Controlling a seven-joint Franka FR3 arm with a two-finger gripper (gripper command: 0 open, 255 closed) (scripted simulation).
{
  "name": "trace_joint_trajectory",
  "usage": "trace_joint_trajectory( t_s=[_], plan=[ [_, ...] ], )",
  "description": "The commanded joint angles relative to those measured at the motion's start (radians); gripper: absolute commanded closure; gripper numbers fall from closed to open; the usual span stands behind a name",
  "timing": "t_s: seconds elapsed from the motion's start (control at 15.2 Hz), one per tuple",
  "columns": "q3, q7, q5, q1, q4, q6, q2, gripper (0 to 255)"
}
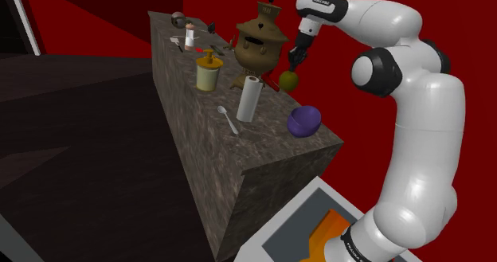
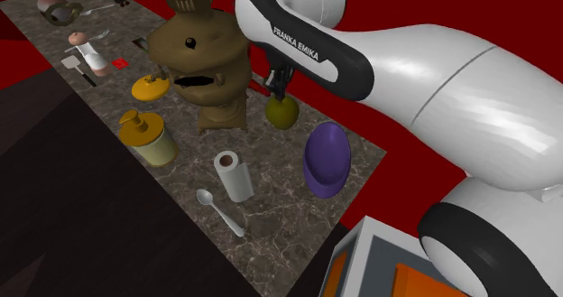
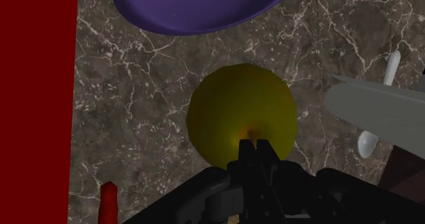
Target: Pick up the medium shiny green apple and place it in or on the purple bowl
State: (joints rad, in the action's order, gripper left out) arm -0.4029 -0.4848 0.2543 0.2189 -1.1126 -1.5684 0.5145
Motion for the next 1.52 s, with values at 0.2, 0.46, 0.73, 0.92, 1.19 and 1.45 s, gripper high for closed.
trace_joint_trajectory(
  t_s=[0.2, 0.46, 0.73, 0.92, 1.19, 1.45],
  plan=[
    [0.002, 0.007, 0.009, 0.023, 0.117, 0.089, 0.027, 255],
    [-0.020, -0.013, -0.035, -0.012, -0.059, 0.055, -0.117, 255],
    [-0.039, -0.027, -0.097, -0.042, -0.238, 0.034, -0.283, 255],
    [-0.049, -0.033, -0.143, -0.055, -0.339, 0.035, -0.396, 255],
    [-0.054, -0.037, -0.198, -0.057, -0.435, 0.053, -0.521, 255],
    [-0.051, -0.035, -0.205, -0.060, -0.508, -0.006, -0.538, 255]
  ],
)
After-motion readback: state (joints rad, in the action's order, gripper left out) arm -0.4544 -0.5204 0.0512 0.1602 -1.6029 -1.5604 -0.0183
